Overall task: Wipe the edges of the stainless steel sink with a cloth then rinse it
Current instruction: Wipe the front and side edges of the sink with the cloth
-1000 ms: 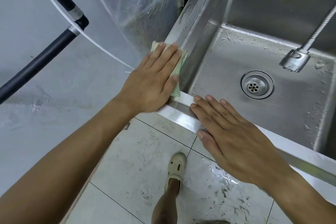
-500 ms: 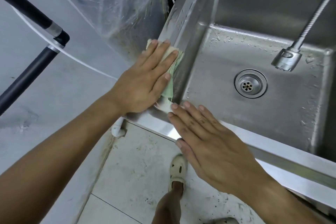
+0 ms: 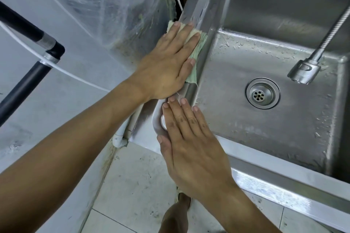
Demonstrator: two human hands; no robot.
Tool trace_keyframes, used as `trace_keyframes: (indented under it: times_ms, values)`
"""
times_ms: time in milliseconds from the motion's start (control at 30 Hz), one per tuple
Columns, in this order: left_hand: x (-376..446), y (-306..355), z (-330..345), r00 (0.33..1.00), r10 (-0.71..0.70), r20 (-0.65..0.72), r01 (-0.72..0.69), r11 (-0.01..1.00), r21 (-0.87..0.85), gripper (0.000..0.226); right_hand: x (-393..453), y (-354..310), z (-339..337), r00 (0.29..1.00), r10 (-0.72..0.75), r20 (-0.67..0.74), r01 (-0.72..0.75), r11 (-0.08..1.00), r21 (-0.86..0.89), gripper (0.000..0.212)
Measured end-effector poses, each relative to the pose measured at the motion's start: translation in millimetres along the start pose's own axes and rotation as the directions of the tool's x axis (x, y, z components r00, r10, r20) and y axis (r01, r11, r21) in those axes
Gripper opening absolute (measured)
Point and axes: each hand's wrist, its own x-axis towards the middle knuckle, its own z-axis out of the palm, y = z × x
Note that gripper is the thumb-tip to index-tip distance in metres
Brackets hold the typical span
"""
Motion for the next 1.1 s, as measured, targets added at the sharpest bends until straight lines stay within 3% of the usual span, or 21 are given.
trace_keyframes:
  times_ms: [100,200,267,333,400,467,533,600,667,733,800,867,967,1033,1100]
  values:
    - [21,0,-3,1.0,-0.011,-0.005,0.011,1.0,-0.006,0.062,1,-3,-3,0.999,-0.013,0.042,0.012,1.0,0.026,0.059]
    - [21,2,-1,0.997,-0.013,-0.07,0.013,1.0,0.009,0.063,4,14,-28,0.996,0.038,0.085,-0.066,0.929,0.365,0.055]
    - [-8,8,3,0.988,-0.053,-0.148,0.051,0.999,-0.017,0.062,15,43,-57,0.984,0.174,-0.024,-0.137,0.846,0.515,0.045]
    - [-53,21,12,0.98,-0.121,-0.161,0.112,0.992,-0.062,0.063,40,78,-83,0.956,0.252,-0.151,-0.144,0.85,0.507,0.04]
    - [-90,33,22,0.975,-0.19,-0.111,0.179,0.978,-0.102,0.063,78,102,-96,0.982,0.113,-0.148,-0.053,0.931,0.36,0.042]
    - [-108,38,30,0.974,-0.206,-0.098,0.196,0.975,-0.108,0.063,120,116,-90,0.98,-0.2,-0.021,0.201,0.974,0.105,0.048]
    - [-111,36,33,0.981,-0.164,-0.103,0.157,0.985,-0.076,0.061,157,124,-75,0.899,-0.404,0.168,0.421,0.903,-0.08,0.053]
    - [-110,34,33,0.985,-0.142,-0.102,0.135,0.988,-0.071,0.06,176,128,-63,0.857,-0.46,0.231,0.496,0.859,-0.128,0.054]
    - [-109,34,34,0.985,-0.142,-0.097,0.137,0.989,-0.053,0.06,174,122,-52,0.899,-0.411,0.148,0.429,0.896,-0.116,0.054]
    - [-108,36,35,0.984,-0.145,-0.1,0.141,0.989,-0.039,0.06,160,98,-45,0.979,-0.198,0.04,0.199,0.98,-0.012,0.054]
    - [-107,36,34,0.985,-0.145,-0.096,0.142,0.989,-0.042,0.06,147,65,-43,0.995,0.068,0.077,-0.08,0.984,0.161,0.055]
    - [-108,37,33,0.985,-0.152,-0.085,0.149,0.988,-0.041,0.06,142,51,-50,0.98,0.127,0.154,-0.159,0.963,0.219,0.056]
    - [-107,37,31,0.983,-0.167,-0.073,0.166,0.986,-0.021,0.06,156,84,-80,0.986,-0.14,0.092,0.132,0.988,0.084,0.056]
    - [-105,39,32,0.983,-0.164,-0.078,0.165,0.986,0.003,0.06,176,117,-84,0.856,-0.487,0.174,0.505,0.86,-0.077,0.055]
    - [-105,39,32,0.984,-0.159,-0.076,0.16,0.987,0.015,0.061,190,141,-73,0.733,-0.611,0.299,0.655,0.753,-0.067,0.053]
